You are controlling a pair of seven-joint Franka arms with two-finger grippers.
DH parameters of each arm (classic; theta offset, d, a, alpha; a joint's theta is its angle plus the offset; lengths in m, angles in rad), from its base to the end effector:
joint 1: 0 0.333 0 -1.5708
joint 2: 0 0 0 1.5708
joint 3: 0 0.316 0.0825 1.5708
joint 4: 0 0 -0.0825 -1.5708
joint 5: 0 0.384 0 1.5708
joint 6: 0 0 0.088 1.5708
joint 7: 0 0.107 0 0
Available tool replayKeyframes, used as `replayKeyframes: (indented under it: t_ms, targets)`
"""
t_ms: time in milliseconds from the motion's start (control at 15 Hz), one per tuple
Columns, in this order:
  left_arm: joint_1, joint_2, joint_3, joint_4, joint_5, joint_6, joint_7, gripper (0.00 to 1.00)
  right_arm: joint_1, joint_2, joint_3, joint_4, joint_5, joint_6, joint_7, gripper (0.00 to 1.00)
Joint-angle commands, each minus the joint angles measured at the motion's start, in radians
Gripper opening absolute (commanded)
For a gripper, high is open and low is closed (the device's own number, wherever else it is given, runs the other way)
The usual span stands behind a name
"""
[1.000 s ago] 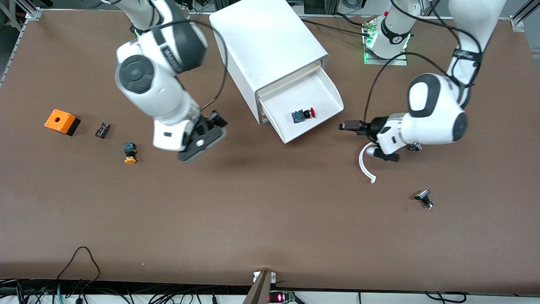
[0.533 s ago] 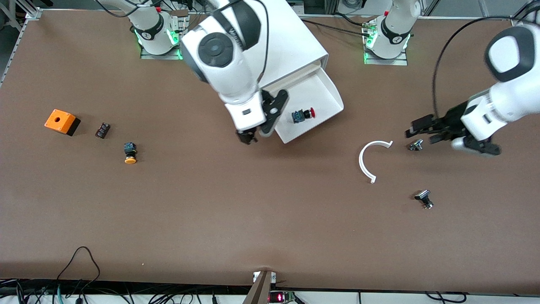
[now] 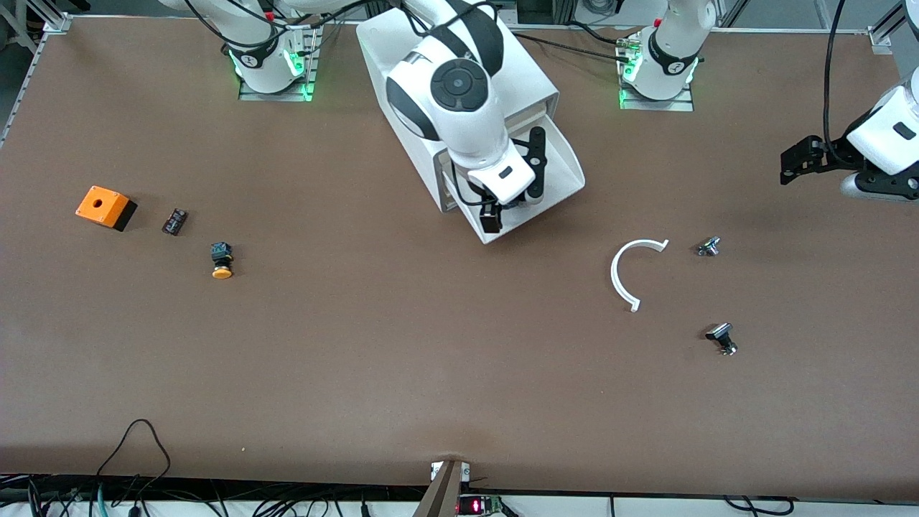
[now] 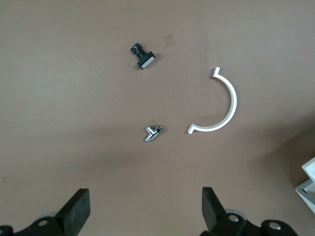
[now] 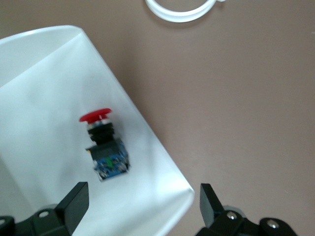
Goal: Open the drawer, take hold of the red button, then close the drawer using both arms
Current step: 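Lower the right gripper into the drawer onto the red button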
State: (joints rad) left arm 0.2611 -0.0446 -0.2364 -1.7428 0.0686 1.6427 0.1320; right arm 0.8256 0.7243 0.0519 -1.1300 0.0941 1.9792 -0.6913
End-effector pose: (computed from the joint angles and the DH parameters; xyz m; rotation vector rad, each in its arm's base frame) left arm 0.5417 0.0179 0.5733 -3.0611 0.1741 0.0963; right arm 0.4926 0.5835 0.3925 -2.1754 -2.0710 -0.1714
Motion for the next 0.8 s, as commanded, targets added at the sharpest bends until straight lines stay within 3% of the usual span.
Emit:
replayKeyframes:
  t_ms: [0, 267, 733]
  targets:
    - [-0.013, 0.014, 0.006, 0.016, 0.031, -0.014, -0.019, 1.0, 0.043, 0.046, -0.013, 0.049, -0.039, -0.014, -0.019, 1.0]
    - [-0.014, 0.017, 0.006, 0.022, 0.022, -0.015, -0.019, 1.0, 0.064, 0.053, -0.014, 0.036, -0.096, -0.026, -0.028, 1.0]
    - [-0.002, 0.037, 0.005, 0.057, 0.013, -0.041, -0.025, 1.0, 0.064, 0.083, -0.01, 0.003, -0.1, -0.013, -0.033, 1.0]
